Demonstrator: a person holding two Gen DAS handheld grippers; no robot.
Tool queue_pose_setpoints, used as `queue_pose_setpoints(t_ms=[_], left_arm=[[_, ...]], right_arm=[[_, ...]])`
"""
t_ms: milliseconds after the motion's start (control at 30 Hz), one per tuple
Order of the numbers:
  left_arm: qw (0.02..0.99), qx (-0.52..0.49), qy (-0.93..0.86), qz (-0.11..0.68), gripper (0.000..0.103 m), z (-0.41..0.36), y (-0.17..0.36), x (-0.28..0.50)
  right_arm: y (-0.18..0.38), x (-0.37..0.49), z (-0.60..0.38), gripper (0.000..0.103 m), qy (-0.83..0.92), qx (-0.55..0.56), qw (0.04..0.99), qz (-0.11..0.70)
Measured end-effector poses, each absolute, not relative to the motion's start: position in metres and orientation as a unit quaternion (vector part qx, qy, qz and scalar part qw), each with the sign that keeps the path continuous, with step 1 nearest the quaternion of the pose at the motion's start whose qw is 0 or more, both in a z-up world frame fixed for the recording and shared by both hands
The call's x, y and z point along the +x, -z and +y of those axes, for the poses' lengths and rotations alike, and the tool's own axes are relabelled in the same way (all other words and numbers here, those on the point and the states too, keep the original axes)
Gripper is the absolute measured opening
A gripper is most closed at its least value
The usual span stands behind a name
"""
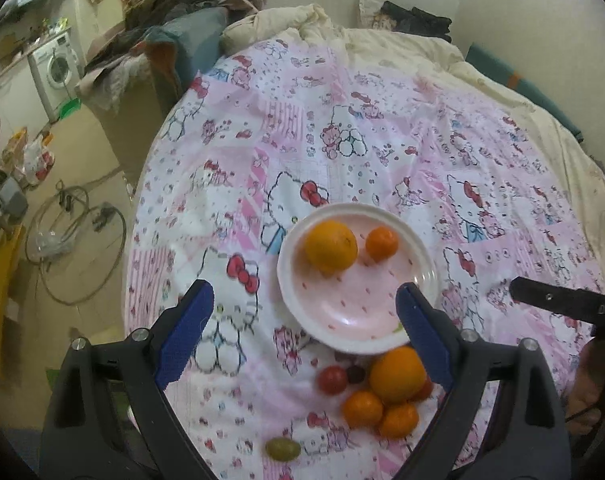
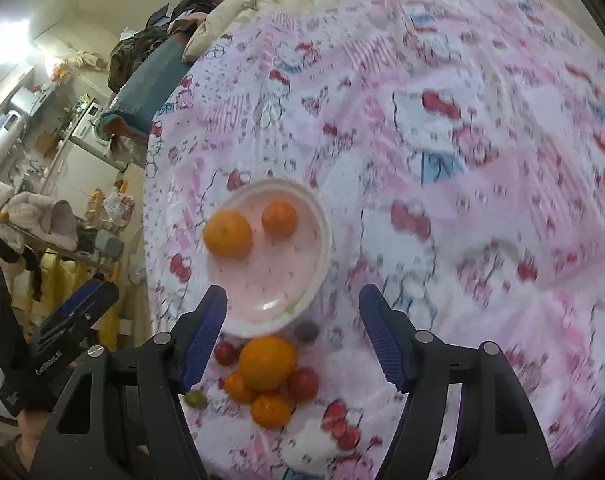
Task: Organize fruits
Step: 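Move the right gripper to another large orange and grasp it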
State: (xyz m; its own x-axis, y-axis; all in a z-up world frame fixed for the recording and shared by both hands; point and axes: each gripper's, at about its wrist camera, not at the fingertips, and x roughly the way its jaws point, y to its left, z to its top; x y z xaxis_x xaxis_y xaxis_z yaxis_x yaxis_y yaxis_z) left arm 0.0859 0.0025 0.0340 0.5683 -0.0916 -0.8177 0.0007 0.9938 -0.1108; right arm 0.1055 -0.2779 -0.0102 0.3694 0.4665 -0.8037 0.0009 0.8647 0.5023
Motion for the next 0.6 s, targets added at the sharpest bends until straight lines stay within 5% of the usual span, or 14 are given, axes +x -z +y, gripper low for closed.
queue_pose_setpoints(t_ms=[600], left_arm=[[0.864, -0.116, -0.017, 0.490, 0.091, 0.026, 0.001, 0.068]], right_arm=[[0.056, 0.090, -0.245, 0.071, -0.161, 0.218, 0.753, 0.599]])
